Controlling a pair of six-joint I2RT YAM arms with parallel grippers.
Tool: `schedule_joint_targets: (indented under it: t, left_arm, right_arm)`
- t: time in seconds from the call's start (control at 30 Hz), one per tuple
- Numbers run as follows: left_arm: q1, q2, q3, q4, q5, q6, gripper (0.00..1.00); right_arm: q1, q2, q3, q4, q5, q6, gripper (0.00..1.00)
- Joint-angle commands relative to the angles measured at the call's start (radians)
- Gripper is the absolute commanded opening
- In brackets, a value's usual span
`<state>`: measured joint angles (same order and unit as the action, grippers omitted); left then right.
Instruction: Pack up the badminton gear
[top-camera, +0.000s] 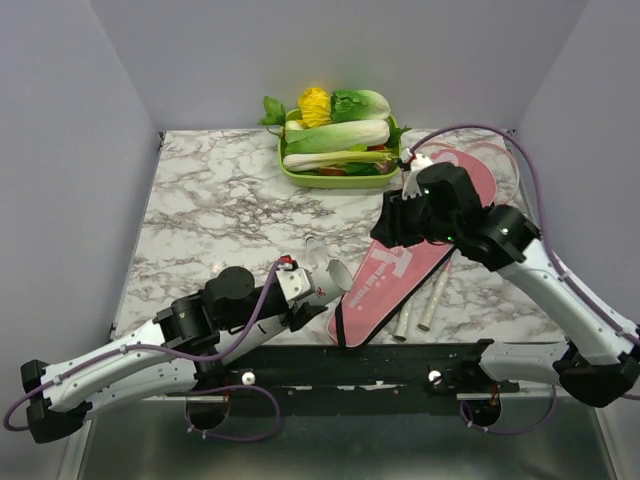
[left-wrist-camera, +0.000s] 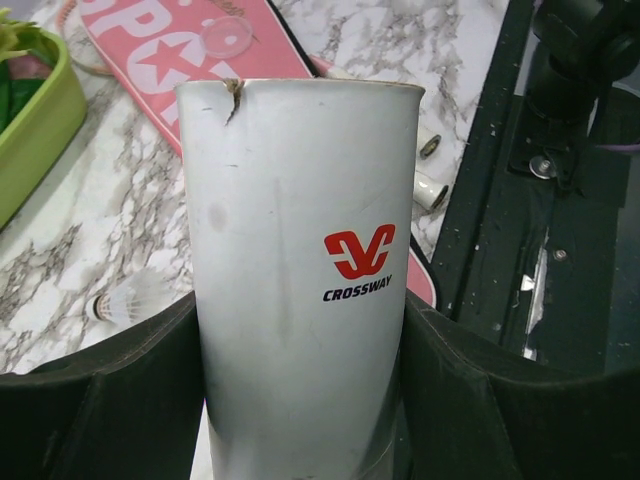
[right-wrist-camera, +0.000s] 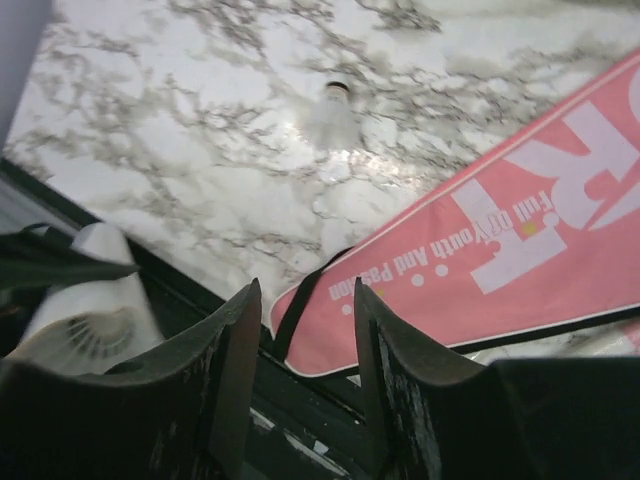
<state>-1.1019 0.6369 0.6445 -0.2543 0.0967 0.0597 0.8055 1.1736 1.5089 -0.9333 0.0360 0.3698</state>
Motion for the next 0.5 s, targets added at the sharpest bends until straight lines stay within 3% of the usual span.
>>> schedule_joint_targets:
  t: [0.0, 0.23, 0.37, 0.47]
  left_arm:
    - [-0.004, -0.045, 0.011, -0.014, -0.162, -0.046, 0.00]
    - [-0.004, -0.103, 0.009, -0.026, -0.359, -0.055, 0.00]
    - [-0.006, -0.114, 0.012, -0.034, -0.397, -0.057, 0.00]
    - [-0.004, -0.120, 0.012, -0.031, -0.397, -0.057, 0.00]
  right_arm:
    - [-0.057, 0.052, -0.154, 0.215, 0.048, 0.150, 0.52]
    - [-0.068, 0.223, -0.288, 0.450, -0.083, 0.418, 0.55]
    - [-0.065, 0.332, -0.343, 0.646, -0.246, 0.536, 0.58]
    - [-0.046, 0.405, -0.369, 0.709, -0.251, 0.618, 0.61]
